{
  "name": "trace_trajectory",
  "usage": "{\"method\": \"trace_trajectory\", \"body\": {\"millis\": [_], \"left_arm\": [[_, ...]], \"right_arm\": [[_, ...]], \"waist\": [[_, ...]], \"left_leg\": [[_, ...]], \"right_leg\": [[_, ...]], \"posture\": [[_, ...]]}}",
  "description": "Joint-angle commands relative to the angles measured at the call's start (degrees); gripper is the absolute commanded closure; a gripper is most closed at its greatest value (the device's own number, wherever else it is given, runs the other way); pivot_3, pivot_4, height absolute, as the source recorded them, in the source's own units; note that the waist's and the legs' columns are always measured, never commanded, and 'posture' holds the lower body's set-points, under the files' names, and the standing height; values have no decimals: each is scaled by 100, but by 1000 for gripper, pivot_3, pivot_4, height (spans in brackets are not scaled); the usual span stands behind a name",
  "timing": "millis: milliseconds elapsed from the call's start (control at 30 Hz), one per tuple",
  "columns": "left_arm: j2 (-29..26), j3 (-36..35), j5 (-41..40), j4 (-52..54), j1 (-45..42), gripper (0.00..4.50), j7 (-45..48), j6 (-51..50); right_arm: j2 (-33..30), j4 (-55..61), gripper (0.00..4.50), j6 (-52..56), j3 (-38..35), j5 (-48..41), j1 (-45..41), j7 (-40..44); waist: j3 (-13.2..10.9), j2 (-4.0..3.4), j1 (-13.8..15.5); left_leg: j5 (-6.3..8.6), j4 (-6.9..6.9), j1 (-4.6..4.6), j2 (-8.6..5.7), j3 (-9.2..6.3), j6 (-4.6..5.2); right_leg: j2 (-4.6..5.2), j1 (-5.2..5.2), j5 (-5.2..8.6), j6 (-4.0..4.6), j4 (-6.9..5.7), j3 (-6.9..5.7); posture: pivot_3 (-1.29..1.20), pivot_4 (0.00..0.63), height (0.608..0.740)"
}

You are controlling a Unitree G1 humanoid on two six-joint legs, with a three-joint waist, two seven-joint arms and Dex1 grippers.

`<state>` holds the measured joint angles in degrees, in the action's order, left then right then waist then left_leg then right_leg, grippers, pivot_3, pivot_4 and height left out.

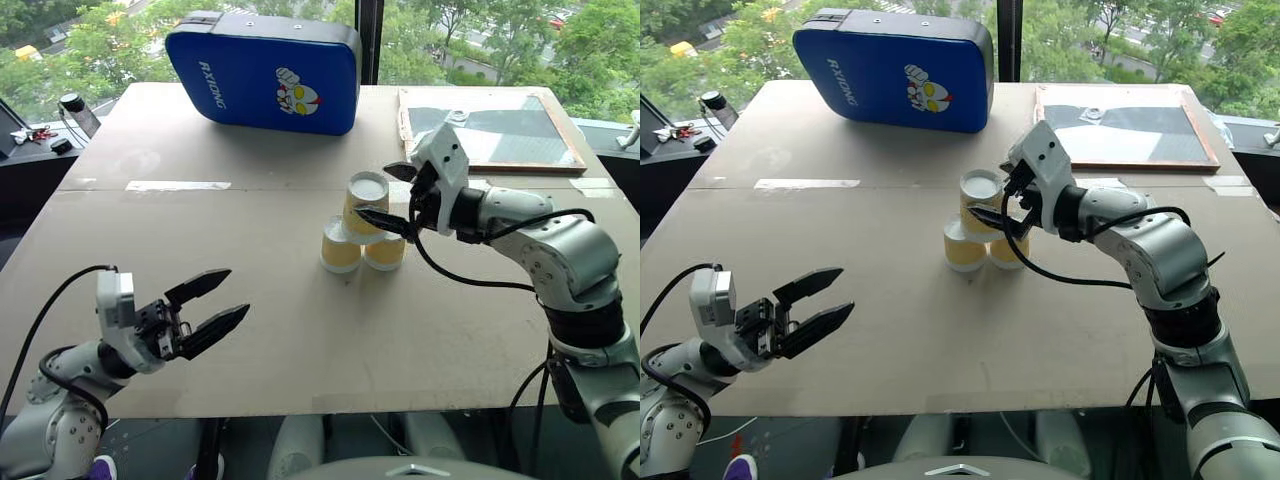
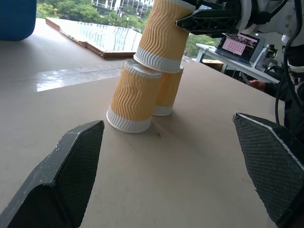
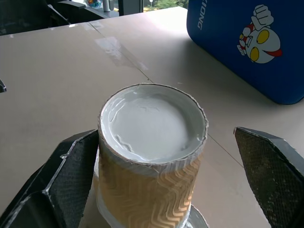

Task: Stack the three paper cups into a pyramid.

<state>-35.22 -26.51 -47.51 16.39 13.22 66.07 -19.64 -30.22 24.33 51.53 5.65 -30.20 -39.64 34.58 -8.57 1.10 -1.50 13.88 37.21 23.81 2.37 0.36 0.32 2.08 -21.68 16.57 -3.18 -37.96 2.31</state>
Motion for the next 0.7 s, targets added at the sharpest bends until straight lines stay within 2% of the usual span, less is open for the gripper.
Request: {"method": "trace_trajectory", "body": {"millis": [33, 200, 300, 400, 567, 700], "left_arm": [[99, 235, -27, 325, -145, 0, -447, -181], [4, 618, 417, 193, -256, 0, -800, -279], [-21, 811, 725, 53, -416, 0, -1002, -270], [-216, 790, 742, 8, -476, 0, -972, -431], [-649, 402, 608, 33, -1, 0, -656, -623], [-729, 517, 687, -10, -90, 0, -685, -674]], "right_arm": [[-423, 627, 51, -276, -788, -481, 591, 563], [-1071, 1477, 51, -867, -2061, -919, 2690, 1401], [-1038, 1388, 51, -1509, -2535, -689, 4025, 1664], [-924, 1093, 51, -2168, -2861, -489, 4885, 1892], [-812, 592, 51, -3010, -3345, -310, 5846, 2282], [-905, 59, 51, -3332, -3136, -183, 5694, 2407]], "waist": [[1, 3, 18], [0, 4, 96], [1, 5, 79], [0, 5, 30], [2, 6, 55], [-1, 3, 68]], "left_leg": [[0, -1, -1, 0, 2, 0], [0, -3, 4, -2, 0, 0], [0, -3, -2, -7, 3, 0], [0, 1, -11, -8, 13, 0], [0, 0, -12, -3, 16, 0], [0, 0, -13, -3, 25, 0]], "right_leg": [[-1, 1, 0, 0, 1, 3], [-1, 2, 0, -1, 7, 2], [-7, 7, 1, -1, 7, 3], [-14, 8, 0, -1, -1, 15], [-20, 7, 1, 0, 2, 16], [-14, 5, 2, -1, 4, 24]], "posture": [[0, 150, 740], [0, 150, 740], [0, 150, 740], [0, 150, 740], [0, 150, 740], [0, 150, 740]]}}
